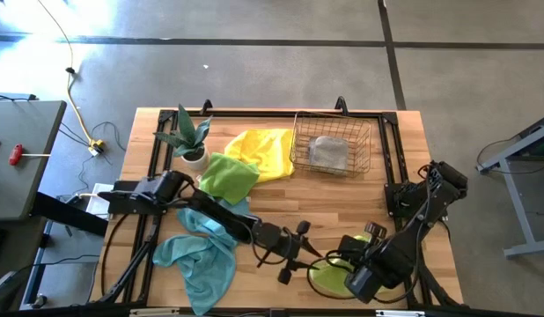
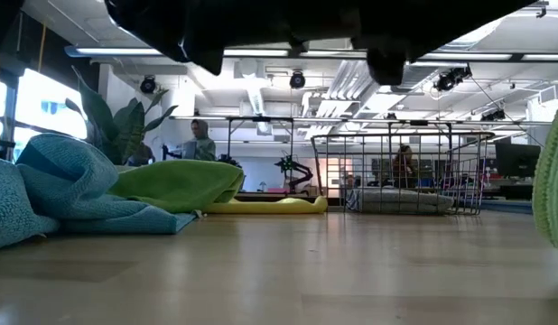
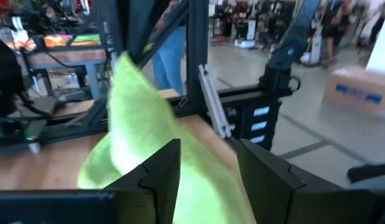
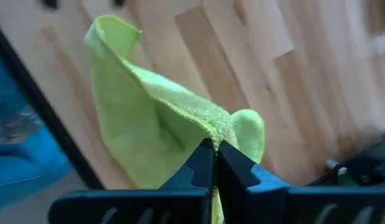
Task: Fold microfiber towels
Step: Fold the light green microfiber towel
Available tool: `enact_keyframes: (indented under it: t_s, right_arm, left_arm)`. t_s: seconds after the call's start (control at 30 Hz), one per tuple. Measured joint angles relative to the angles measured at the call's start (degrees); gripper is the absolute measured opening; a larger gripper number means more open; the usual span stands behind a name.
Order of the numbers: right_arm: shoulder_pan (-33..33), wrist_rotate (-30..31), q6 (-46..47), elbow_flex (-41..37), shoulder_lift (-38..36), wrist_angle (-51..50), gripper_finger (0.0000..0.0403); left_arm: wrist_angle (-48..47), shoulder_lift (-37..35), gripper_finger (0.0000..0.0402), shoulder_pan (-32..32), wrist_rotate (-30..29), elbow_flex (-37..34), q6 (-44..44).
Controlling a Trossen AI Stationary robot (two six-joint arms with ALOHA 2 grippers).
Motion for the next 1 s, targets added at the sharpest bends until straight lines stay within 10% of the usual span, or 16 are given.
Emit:
enact_keyframes:
  t_s: [1.0]
  right_arm:
    - [-3.9, 12.3, -13.0, 6.3, -0.5, -4.5, 0.0]
  left_arm:
    - [-13.5, 2.4, 0.0137, 0.0, -2.0, 1.2, -14.0]
